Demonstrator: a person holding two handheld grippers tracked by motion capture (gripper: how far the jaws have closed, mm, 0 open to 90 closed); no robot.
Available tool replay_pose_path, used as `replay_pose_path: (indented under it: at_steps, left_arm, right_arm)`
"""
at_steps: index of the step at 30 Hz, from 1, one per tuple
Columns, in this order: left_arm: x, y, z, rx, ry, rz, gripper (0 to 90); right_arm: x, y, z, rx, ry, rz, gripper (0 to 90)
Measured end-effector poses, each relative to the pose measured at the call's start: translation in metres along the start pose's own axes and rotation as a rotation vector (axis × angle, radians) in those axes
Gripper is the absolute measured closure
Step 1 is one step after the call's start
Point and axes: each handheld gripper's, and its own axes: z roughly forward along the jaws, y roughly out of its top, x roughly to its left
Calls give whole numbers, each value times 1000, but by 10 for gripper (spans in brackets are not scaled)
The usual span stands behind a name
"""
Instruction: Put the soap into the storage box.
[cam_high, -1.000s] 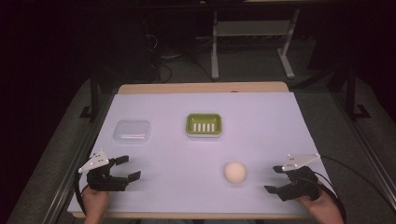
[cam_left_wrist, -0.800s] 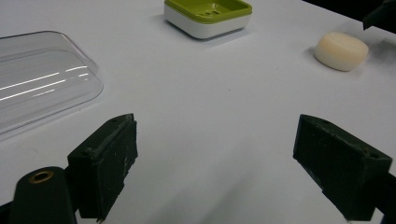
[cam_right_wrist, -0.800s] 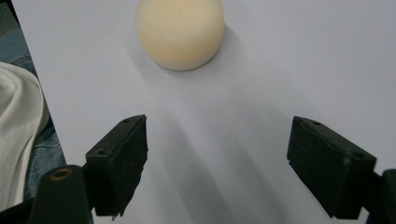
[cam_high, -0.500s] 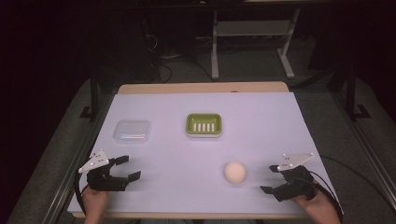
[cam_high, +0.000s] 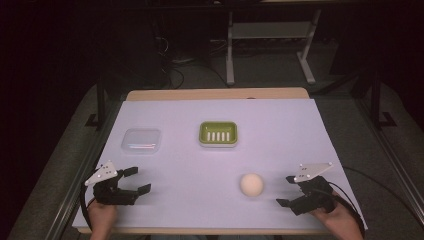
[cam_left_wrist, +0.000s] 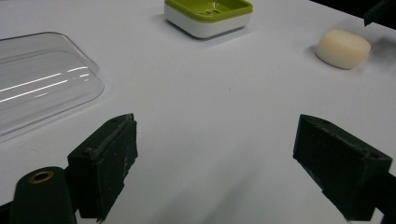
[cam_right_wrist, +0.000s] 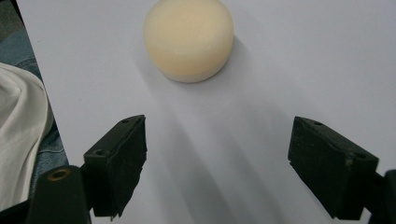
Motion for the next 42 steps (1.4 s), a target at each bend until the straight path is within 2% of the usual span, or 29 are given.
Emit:
replay_pose_path:
  at_steps: [5, 10, 19, 23, 28, 31, 42]
  left_arm:
    - [0, 0, 1, 6, -1, 6, 132]
    - [0, 0, 0, 7, 2, 7, 131]
    - [0, -1, 0, 9, 5, 2, 132]
    - [0, -1, 0, 4, 4, 0, 131]
    - [0, -1, -1, 4, 8, -1, 132]
    - [0, -1, -1, 2, 7, -1, 132]
    - [0, -1, -1, 1, 7, -1, 131]
  right_arm:
    - [0, 5, 0, -6, 6, -9, 186]
    - [1, 19, 6, -8, 21, -29, 180]
    - [1, 36, 9, 10, 41, -72, 179]
    - [-1, 42, 12, 27, 57, -65, 162]
    - [-4, 47, 21, 43, 35, -52, 151]
    - [-4, 51, 25, 54, 51, -49, 151]
    - [0, 71, 38, 93, 89, -124, 149]
